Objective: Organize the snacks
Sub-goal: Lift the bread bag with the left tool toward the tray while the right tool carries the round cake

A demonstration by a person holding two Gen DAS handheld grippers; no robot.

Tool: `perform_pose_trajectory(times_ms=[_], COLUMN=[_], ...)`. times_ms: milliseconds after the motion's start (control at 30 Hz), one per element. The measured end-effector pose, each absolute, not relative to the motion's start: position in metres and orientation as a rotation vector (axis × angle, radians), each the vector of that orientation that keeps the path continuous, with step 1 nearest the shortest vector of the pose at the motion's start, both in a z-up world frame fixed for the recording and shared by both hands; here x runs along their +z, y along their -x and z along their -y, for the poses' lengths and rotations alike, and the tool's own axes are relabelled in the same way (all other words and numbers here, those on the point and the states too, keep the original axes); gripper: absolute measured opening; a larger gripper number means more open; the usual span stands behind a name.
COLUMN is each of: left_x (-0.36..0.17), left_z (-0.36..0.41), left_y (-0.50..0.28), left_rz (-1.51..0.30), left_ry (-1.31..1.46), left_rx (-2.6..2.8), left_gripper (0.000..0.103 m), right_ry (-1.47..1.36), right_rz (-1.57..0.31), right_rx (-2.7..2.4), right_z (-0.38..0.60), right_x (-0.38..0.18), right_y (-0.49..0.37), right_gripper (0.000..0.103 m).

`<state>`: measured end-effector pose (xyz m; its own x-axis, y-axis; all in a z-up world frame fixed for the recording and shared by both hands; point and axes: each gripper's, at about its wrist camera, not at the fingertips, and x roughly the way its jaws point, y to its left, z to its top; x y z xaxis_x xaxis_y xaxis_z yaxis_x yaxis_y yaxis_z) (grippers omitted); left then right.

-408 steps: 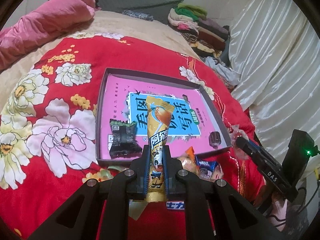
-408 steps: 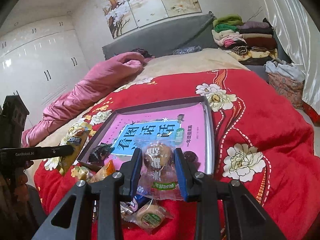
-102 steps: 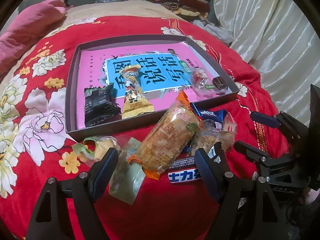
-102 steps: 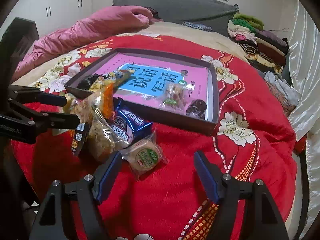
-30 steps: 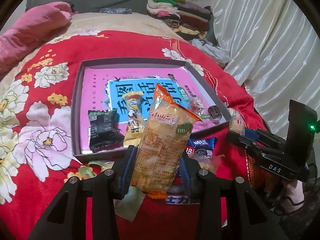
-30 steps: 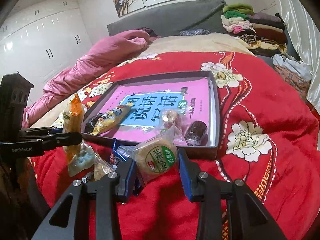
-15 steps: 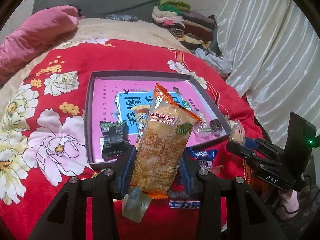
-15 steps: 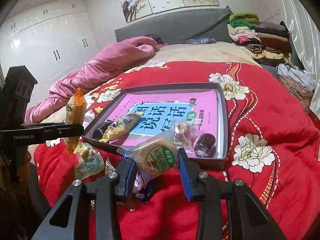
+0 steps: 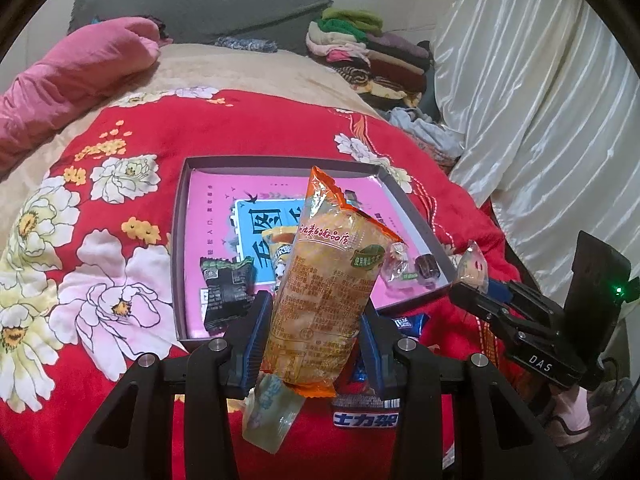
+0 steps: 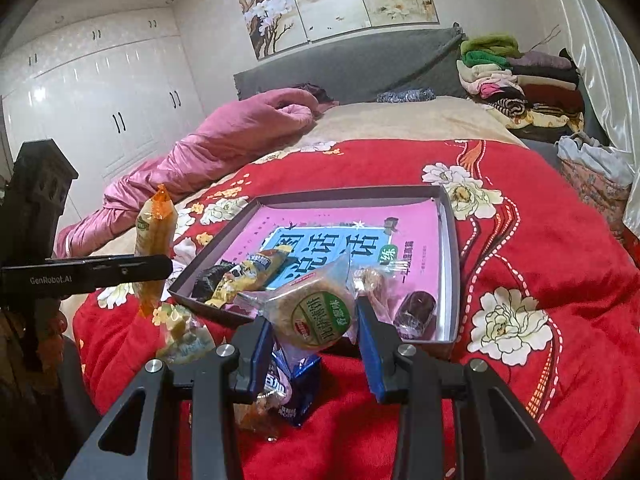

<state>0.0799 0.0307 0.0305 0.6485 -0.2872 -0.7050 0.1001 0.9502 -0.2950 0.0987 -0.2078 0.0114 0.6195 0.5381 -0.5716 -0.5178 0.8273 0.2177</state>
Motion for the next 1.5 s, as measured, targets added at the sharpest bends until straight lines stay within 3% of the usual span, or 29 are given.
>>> perform_pose_trajectory(times_ms=[1500], left_x=[0.017], left_z=[-0.001], left_y=[-0.127], left_rz=[-0.855], left_ry=[0.242], left_rx=[-0.237], left_gripper=[0.043], right_ry=[-0.003], right_rz=[-0.662], right_rx=[0.642], right_z=[0.190], right_x=[0.009], right_y=[-0.123], right_gripper=[0.040])
